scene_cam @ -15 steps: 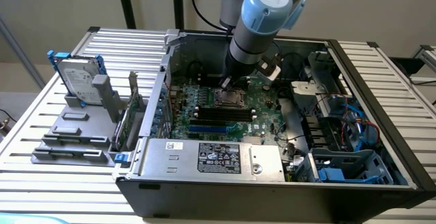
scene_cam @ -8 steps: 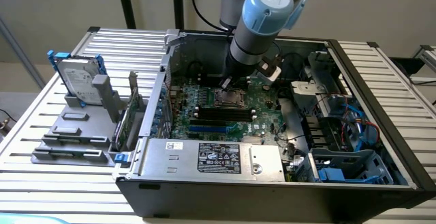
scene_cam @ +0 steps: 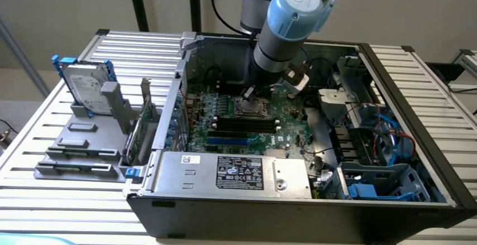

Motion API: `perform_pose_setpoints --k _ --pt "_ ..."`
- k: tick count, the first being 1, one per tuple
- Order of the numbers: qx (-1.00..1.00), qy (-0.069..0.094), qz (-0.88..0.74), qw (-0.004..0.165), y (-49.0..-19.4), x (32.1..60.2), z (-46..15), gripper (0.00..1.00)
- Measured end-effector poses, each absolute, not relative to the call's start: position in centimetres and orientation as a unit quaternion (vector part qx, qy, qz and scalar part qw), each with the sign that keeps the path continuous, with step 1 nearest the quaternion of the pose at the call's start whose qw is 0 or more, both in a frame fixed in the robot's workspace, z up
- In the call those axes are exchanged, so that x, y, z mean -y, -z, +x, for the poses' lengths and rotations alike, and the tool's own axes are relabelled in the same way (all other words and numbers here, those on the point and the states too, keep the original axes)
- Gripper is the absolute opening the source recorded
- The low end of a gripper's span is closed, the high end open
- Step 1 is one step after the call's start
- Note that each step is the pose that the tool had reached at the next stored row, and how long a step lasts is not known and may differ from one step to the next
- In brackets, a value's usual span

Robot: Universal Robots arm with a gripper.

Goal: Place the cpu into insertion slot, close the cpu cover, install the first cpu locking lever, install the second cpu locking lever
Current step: 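Install the first cpu locking lever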

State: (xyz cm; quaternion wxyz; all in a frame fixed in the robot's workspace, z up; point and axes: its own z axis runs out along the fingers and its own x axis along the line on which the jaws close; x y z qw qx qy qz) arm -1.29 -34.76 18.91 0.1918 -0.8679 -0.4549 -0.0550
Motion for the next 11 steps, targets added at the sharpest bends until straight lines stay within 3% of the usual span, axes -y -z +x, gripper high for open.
perform_pose_setpoints --k 11 --pt "0.454 0.063 -0.864 0.207 -18.87 34.76 -0.95 0.11"
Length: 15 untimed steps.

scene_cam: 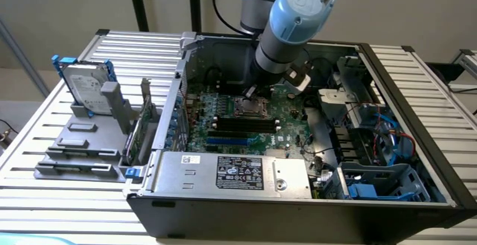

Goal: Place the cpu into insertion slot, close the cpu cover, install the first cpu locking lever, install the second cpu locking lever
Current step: 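Install the first cpu locking lever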

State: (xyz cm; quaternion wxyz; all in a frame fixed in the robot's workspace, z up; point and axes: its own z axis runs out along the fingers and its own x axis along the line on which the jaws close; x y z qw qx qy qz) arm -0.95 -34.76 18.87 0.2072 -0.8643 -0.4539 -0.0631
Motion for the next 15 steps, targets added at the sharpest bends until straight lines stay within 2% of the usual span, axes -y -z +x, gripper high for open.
perform_pose_setpoints --k 15 --pt "0.454 0.063 -0.864 0.208 -18.82 35.0 -0.76 0.11"
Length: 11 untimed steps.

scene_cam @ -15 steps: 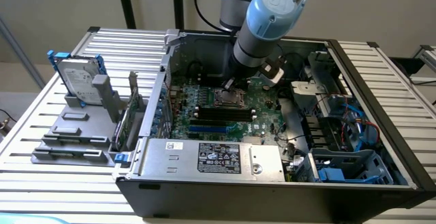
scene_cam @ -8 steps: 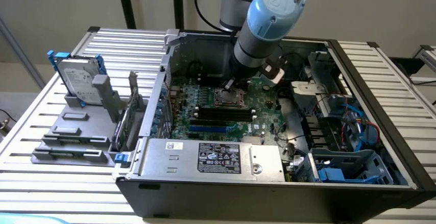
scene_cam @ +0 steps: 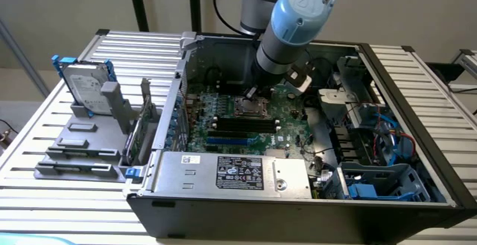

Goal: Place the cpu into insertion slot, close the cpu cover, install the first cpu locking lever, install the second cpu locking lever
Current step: 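Install the first cpu locking lever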

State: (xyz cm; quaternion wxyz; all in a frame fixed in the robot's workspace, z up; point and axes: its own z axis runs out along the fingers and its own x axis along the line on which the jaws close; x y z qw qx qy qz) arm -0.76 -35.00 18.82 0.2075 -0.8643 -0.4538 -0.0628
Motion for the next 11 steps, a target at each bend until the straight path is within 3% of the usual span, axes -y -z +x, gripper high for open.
perform_pose_setpoints --k 11 --pt "0.453 0.068 -0.862 0.217 -18.45 35.05 -0.69 0.11"
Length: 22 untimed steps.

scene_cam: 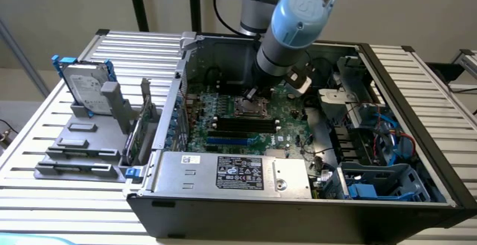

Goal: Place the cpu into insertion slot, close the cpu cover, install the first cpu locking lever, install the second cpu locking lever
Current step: 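Install the first cpu locking lever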

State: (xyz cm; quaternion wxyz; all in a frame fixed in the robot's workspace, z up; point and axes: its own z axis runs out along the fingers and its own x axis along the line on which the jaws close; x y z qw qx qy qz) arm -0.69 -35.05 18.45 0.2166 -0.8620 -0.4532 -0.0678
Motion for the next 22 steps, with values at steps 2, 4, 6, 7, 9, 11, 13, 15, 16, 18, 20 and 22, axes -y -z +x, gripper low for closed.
perform_pose_setpoints --k 2,4,6,7,9,11,13,15,16,18,20,22 --pt "0.453 0.069 -0.861 0.219 -18.5 35.1 -0.7 0.11" --pt "0.453 0.069 -0.861 0.22 -18.6 35.1 -0.7 0.11" --pt "0.453 0.068 -0.861 0.221 -19.0 35.1 -0.7 0.11" --pt "0.452 0.068 -0.861 0.221 -19.2 35.1 -0.7 0.11" --pt "0.452 0.067 -0.861 0.221 -19.5 35.1 -0.9 0.11" --pt "0.452 0.067 -0.861 0.222 -19.7 35.1 -1.4 0.11" --pt "0.452 0.067 -0.861 0.222 -19.9 35.2 -2.1 0.11" --pt "0.452 0.067 -0.861 0.222 -20.0 35.2 -2.9 0.11" --pt "0.452 0.067 -0.861 0.222 -20.1 35.2 -3.2 0.11" --pt "0.452 0.067 -0.861 0.222 -20.4 35.3 -3.5 0.11" --pt "0.452 0.068 -0.861 0.223 -20.4 35.3 -3.5 0.11" --pt "0.452 0.068 -0.861 0.223 -20.4 35.3 -3.5 0.11"
